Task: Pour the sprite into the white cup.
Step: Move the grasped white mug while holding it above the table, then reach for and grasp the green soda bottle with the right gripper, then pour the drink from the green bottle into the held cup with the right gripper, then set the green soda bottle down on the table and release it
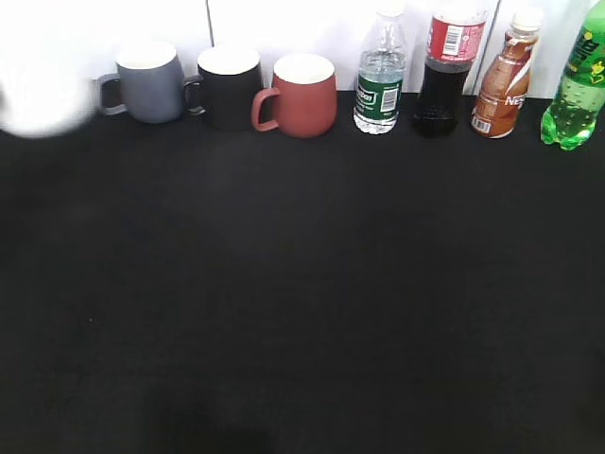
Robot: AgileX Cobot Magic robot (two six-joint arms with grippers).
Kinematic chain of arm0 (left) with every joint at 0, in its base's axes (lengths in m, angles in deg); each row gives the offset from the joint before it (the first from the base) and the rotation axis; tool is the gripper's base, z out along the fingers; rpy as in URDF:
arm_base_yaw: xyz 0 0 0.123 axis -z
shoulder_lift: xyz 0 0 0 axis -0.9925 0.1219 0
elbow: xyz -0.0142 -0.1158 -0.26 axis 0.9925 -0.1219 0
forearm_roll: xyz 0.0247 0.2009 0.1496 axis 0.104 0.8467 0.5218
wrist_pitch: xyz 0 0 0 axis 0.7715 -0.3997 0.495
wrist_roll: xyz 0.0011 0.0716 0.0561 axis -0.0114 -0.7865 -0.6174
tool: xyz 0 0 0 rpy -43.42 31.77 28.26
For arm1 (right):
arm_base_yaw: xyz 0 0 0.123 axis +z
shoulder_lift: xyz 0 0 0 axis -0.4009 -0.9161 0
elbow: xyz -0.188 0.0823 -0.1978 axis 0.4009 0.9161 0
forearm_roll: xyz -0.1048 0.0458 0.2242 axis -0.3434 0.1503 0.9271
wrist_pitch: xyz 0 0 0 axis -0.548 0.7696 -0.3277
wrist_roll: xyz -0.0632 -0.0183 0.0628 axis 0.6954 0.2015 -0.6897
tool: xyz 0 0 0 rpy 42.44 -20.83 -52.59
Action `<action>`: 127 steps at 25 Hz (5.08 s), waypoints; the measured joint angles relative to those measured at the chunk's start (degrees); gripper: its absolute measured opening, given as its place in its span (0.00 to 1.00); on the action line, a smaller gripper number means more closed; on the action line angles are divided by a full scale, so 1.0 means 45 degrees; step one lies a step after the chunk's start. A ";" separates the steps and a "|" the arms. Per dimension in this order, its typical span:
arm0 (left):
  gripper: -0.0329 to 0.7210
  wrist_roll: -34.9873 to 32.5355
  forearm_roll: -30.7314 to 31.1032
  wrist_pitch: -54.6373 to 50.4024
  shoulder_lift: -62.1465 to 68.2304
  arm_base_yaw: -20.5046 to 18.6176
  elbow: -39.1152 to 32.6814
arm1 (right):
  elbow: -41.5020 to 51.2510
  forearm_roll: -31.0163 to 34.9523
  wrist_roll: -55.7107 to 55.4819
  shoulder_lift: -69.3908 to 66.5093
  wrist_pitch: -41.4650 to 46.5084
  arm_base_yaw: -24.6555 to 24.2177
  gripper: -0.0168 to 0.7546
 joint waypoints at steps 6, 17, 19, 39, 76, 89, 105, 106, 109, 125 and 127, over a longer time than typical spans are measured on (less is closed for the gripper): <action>0.13 0.0000 0.1071 -0.0170 -0.0104 0.2796 -0.0291 | 0.2035 0.0118 0.0000 -0.9058 -1.3341 0.0000 0.78; 0.13 0.0000 0.1547 -0.0170 -0.0104 0.2938 -0.0291 | -0.4229 0.0327 0.0000 -2.3644 -2.0875 0.0000 0.89; 0.13 0.0000 0.1740 -0.0170 -0.0104 0.2938 -0.0291 | -0.5378 0.0399 0.0000 -2.4424 -2.0875 0.0000 0.89; 0.13 0.0012 0.2238 -0.0148 -0.0104 0.2938 -0.0291 | -0.6357 0.0008 0.0206 -2.4954 -2.2360 -0.0014 0.55; 0.13 0.1630 0.5273 -0.3021 -0.0104 0.4927 -0.0291 | -0.2686 -0.4750 1.6848 -1.8068 -1.8389 0.6067 0.54; 0.13 0.1630 0.5663 -0.3010 -0.0104 0.4927 -0.0291 | -0.2852 -0.4550 1.7535 -1.8068 -1.8269 0.6067 0.54; 0.13 0.1619 0.5770 -0.2826 -0.0104 0.4927 -0.0291 | -0.3000 -0.4531 1.8041 -1.8068 -1.7915 0.6067 0.54; 0.13 0.1619 0.5770 -0.2826 -0.0104 0.4927 -0.0291 | -0.3000 -0.4531 1.8041 -1.8068 -1.7915 0.6067 0.54; 0.13 0.1608 0.5782 -0.2826 -0.0104 0.4927 -0.0291 | -0.3000 -0.4521 1.7962 -1.8068 -1.7915 0.6067 0.54; 0.13 -0.1614 -0.0548 0.0077 -0.0093 0.3989 -0.0331 | -0.3009 -0.4389 -0.0854 -1.8068 -1.8218 0.6067 0.53; 0.13 -0.1720 -0.0766 0.0421 -0.0093 0.2237 -0.0331 | -0.3009 -0.4190 -0.1177 -1.8068 -1.8519 0.6067 0.53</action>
